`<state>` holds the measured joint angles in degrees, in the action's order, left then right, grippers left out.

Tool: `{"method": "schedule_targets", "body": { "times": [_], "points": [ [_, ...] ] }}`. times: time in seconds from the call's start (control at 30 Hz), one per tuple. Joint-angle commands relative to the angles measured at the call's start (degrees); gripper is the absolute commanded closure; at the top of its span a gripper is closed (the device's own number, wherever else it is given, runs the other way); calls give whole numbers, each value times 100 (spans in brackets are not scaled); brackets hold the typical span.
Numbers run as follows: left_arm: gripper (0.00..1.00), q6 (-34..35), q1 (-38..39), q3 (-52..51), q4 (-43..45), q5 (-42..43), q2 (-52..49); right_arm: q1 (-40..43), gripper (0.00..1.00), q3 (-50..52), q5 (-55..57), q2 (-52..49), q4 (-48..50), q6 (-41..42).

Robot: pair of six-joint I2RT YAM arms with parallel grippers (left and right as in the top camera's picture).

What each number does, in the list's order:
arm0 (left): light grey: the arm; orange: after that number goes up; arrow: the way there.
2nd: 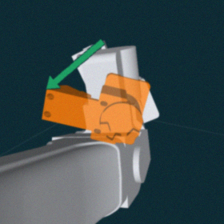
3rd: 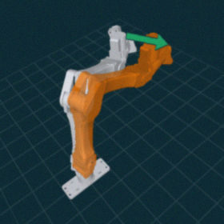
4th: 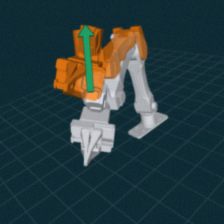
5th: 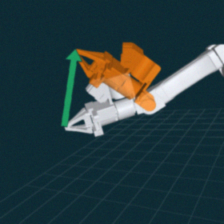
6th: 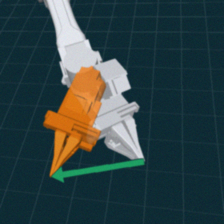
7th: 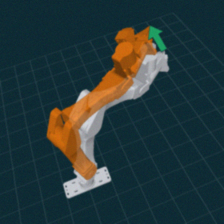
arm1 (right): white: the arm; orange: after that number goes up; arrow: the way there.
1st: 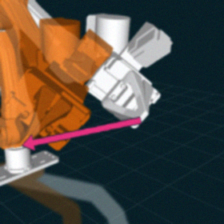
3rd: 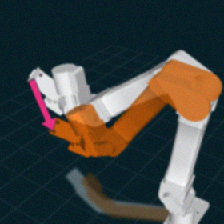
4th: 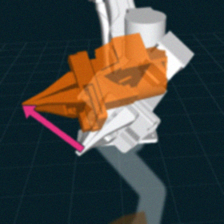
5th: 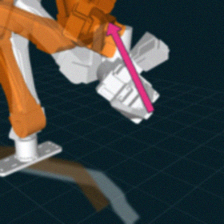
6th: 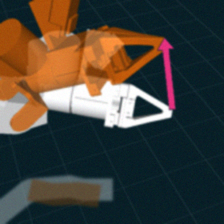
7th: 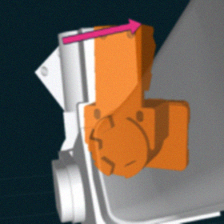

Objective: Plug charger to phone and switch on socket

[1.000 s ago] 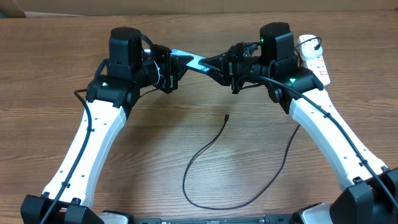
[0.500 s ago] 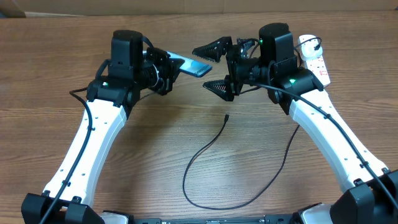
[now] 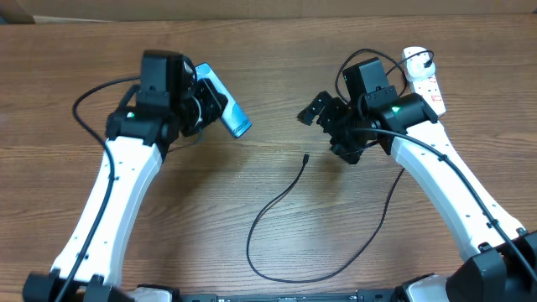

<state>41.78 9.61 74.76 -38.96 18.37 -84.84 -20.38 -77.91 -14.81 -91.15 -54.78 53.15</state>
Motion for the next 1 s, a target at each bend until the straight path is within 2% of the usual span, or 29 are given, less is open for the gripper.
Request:
{"method": "schedule_targets", "body": {
  "times": [0.0,0.07,0.2,0.37,0.4,0.47,0.53,0.7,0.97],
  "points": [
    [96,-1338,-129,39,-273,72,929,-13,0,-81,1145,173,-2,-903],
    [96,-1451,-142,39,-562,-103,1272,-13,0,-81,1255,170,-7,-1034],
    [96,-1405,-142,39,-1388,-1215,1832,-24,0,55,1263,166,46,-1027],
    [96,-990,-144,15,-2249,-1991,1825,-24,0,623,1259,107,525,-1014],
    [96,-986,-144,-9,-2288,-1989,1775,-24,5,728,1259,94,621,-1014],
    [96,-981,-142,-59,-2323,-1987,1663,-24,27,960,1226,55,824,-1010],
    [96,-979,-142,-79,-2378,-1985,1517,-24,40,1147,1091,13,1012,-997],
    [96,-682,-133,-79,-2404,-1939,1165,-24,41,1453,649,-190,1325,-944],
    [96,-660,-133,-79,-2404,-1803,802,-24,41,1609,-74,-975,1742,-688]
  ]
}}
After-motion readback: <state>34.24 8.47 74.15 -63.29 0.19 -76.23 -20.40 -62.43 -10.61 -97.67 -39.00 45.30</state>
